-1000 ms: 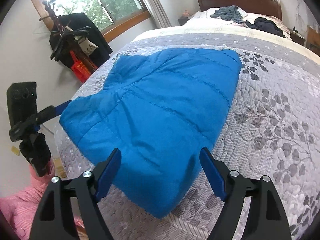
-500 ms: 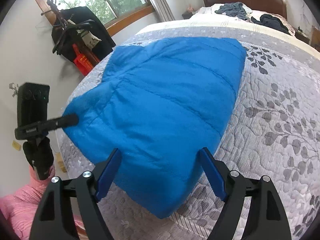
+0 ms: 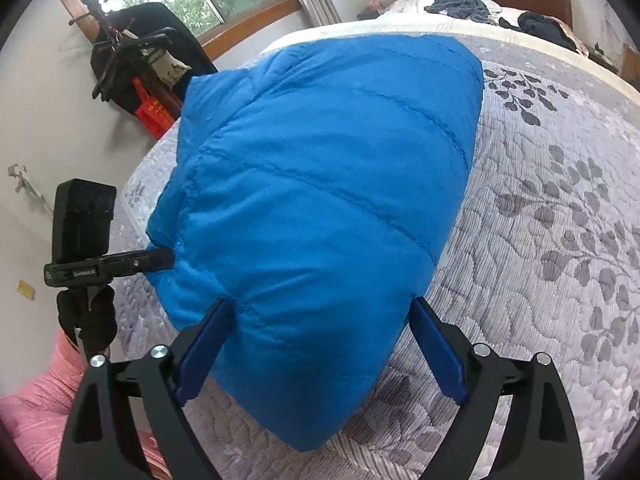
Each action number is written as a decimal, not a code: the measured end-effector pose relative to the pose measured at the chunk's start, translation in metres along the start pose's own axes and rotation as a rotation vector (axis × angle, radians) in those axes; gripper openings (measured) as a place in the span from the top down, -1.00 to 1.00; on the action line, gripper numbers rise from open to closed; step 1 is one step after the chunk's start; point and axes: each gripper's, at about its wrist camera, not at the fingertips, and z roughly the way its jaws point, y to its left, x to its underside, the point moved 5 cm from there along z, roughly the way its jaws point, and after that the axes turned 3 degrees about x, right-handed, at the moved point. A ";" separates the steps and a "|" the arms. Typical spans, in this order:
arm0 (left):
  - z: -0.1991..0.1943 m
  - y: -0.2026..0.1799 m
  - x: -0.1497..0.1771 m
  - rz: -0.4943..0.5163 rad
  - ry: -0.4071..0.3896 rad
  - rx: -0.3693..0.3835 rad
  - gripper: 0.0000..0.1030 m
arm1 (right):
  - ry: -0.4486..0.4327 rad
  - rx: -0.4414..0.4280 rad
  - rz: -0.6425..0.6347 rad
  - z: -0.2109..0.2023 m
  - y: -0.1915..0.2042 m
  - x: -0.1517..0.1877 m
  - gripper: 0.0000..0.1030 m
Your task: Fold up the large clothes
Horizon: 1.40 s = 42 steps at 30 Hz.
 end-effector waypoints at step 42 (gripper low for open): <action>-0.006 -0.046 -0.017 0.222 -0.069 -0.364 0.25 | -0.006 -0.007 0.013 -0.014 -0.001 -0.005 -0.69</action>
